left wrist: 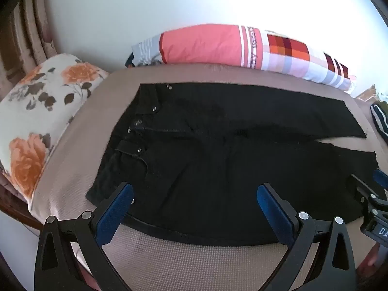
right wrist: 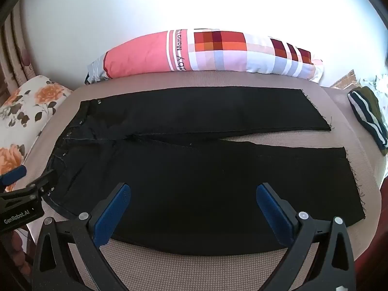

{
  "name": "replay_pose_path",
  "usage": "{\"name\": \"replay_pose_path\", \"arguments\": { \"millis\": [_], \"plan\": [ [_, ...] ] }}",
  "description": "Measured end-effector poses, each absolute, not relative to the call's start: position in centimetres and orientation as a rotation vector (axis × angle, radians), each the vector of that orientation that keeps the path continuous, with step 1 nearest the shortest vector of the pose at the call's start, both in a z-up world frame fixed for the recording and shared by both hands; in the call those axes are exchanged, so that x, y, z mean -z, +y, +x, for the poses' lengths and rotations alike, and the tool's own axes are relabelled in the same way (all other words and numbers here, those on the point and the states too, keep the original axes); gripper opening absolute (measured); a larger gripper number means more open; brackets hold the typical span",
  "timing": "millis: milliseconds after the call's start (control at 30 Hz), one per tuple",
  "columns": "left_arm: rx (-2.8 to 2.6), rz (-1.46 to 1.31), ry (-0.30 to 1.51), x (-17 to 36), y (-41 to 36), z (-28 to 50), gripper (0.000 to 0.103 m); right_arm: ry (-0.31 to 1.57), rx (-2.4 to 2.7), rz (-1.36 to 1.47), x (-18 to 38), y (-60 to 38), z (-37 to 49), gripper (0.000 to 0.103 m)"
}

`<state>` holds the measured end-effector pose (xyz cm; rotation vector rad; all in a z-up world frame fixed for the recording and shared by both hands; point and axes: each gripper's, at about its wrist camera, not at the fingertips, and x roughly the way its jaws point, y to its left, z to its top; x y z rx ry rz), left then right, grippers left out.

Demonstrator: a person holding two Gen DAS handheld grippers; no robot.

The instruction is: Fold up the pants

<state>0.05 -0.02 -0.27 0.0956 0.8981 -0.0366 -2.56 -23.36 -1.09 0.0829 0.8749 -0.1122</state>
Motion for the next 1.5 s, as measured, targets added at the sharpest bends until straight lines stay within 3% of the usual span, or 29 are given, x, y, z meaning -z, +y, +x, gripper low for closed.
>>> {"name": "replay_pose_path", "arguments": {
  "millis": [667,933,1500],
  "plan": [
    [0.085,0.110,0.885,2.1,0.4,0.3,0.101,0.899,0.145,0.063,2.3,-23.1,-2.2,0.103],
    [0.082,0.093,0.990,3.6,0.2,0.8,0.101,0.920,0.158,0.070,3.1,-23.3,-2.1,0.103],
    [0.074,0.119,0.957,3.4,-0.1,0.3,0.101,0.929,0.156,0.068,3.5,-23.3,-2.0,0.103]
  ]
}}
